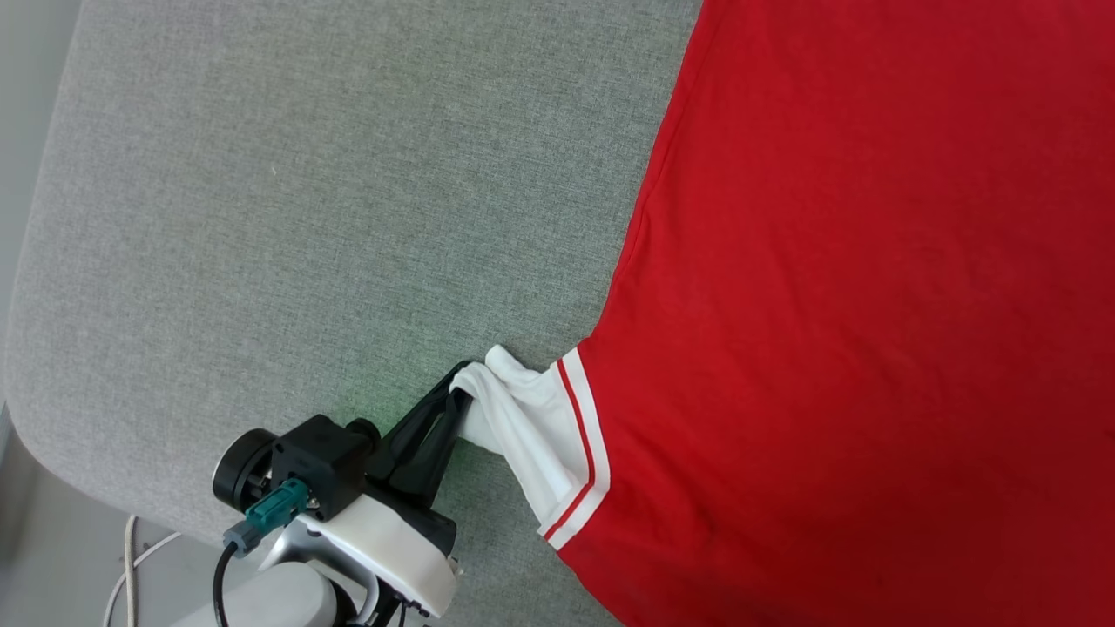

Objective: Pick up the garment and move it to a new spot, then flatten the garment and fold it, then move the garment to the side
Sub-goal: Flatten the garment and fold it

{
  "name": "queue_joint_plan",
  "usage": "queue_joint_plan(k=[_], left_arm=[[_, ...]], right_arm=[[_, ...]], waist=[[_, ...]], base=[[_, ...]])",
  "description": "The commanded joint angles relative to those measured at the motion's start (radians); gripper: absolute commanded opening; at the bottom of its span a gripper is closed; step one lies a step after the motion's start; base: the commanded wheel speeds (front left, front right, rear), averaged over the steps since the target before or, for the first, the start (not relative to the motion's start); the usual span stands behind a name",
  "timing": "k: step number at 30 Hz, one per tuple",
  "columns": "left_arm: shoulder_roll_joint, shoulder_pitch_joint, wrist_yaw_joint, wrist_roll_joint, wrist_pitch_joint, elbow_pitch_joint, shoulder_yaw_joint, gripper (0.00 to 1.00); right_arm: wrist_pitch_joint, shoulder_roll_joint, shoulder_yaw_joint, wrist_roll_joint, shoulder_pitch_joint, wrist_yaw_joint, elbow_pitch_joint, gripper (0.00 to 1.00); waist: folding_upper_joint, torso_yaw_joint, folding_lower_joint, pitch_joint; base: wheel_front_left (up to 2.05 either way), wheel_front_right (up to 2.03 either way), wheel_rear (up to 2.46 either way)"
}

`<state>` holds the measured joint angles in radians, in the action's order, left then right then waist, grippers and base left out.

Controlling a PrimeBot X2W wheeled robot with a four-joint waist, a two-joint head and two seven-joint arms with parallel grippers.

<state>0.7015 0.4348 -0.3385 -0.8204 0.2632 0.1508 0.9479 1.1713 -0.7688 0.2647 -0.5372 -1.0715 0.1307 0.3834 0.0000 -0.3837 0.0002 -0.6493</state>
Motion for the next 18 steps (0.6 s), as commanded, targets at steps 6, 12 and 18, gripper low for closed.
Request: queue_joint_plan(k=[6, 12, 18], left_arm=[[-0.029, -0.029, 0.008, 0.016, 0.001, -0.026, -0.031, 0.00], [-0.033, -0.072, 0.012, 0.022, 0.002, -0.043, -0.066, 0.00], [-0.017, -0.129, 0.002, 0.009, 0.002, -0.053, -0.098, 0.00]], right_arm=[[-0.011, 0.016, 0.032, -0.015, 0.111, 0.001, 0.023, 0.00], [-0.099, -0.003, 0.042, -0.051, 0.079, 0.000, -0.030, 0.00], [-0.148, -0.088, 0.130, -0.129, 0.173, 0.000, -0.108, 0.00]], waist=[[0.0000, 0.009, -0.0002, 0.025], [0.0000, 0.042, -0.0002, 0.124], [0.0000, 0.087, -0.0002, 0.245]], base=[[0.00, 0.00, 0.00], [0.00, 0.00, 0.00], [0.00, 0.00, 0.00]])
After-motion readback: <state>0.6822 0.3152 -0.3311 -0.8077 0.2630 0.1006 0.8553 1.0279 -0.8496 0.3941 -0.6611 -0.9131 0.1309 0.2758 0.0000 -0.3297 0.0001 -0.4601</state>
